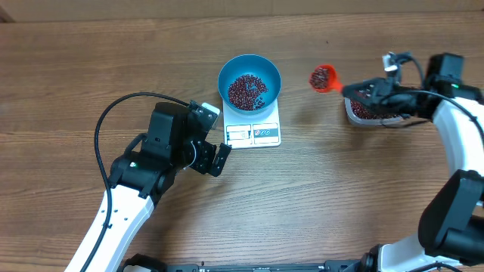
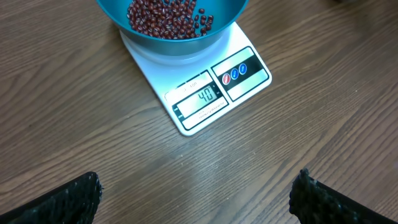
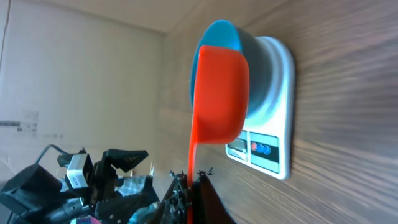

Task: Scoop item into bowl and weigh 150g on scale
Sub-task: 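Lift the filled scoop and move it over the blue bowl, then tip the red scoop to pour beans into the blue bowl, then carry the empty scoop back over the bean tub with the right gripper, then lower the scoop into the bean tub and push it into the beans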

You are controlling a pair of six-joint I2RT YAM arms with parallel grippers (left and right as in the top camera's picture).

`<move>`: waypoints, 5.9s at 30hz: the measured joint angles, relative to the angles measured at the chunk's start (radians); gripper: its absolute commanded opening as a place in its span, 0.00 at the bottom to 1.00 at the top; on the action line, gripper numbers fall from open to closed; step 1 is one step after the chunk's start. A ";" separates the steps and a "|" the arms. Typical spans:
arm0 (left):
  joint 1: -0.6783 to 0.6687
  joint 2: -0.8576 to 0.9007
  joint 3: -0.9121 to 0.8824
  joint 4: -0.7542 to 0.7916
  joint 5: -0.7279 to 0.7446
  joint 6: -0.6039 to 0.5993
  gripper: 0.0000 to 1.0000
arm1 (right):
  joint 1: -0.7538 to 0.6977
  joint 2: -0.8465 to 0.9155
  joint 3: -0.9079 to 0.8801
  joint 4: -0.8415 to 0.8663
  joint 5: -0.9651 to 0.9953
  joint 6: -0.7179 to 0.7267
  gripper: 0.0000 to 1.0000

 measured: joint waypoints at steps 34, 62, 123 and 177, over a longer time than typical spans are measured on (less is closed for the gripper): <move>0.000 0.000 0.000 0.000 0.000 0.000 1.00 | 0.573 0.000 0.027 0.359 0.763 0.230 0.04; 0.000 0.000 0.000 0.000 0.000 0.000 1.00 | 0.858 0.000 0.033 0.359 1.509 -0.225 0.04; 0.000 0.000 0.000 0.000 0.000 0.000 1.00 | -0.029 -0.141 0.039 -0.060 1.048 0.071 0.04; 0.000 0.000 0.000 0.000 0.000 0.000 1.00 | -0.029 0.061 0.039 -0.048 0.975 -0.071 0.04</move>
